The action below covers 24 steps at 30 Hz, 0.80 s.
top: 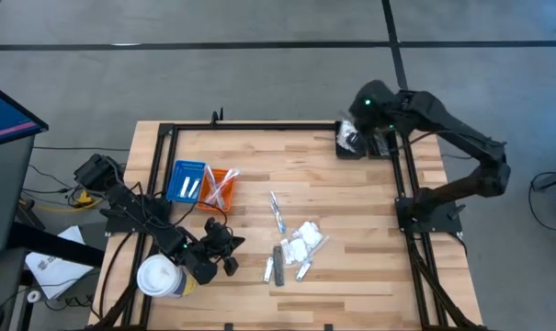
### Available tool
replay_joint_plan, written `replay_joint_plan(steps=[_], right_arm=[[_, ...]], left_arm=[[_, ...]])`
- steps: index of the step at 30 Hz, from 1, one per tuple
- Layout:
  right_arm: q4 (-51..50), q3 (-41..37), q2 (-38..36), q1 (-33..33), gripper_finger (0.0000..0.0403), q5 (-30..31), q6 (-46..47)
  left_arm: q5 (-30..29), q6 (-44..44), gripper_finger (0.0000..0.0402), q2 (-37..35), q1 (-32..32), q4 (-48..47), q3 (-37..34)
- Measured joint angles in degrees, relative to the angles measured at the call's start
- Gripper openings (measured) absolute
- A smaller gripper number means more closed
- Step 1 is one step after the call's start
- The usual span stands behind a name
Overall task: Pick & Place Travel size toiletries
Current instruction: Put the black comb into the right black bin
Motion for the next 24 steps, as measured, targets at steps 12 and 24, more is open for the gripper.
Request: replay_joint_plan(steps=[12,24], right_arm=[[4.8,-17.2,-2.6,-17.6,0.0013,1.9,5.7],[14.9,-27.2,-1.4,-23.1,0.0012,3.3,10.7]], left_arm=[[-0.1,0.0,0.0002,0.0,-0.1,0.9,0.0],[-0.5,0.0,0.0002,0.0,-0.1,1.1,0.0]])
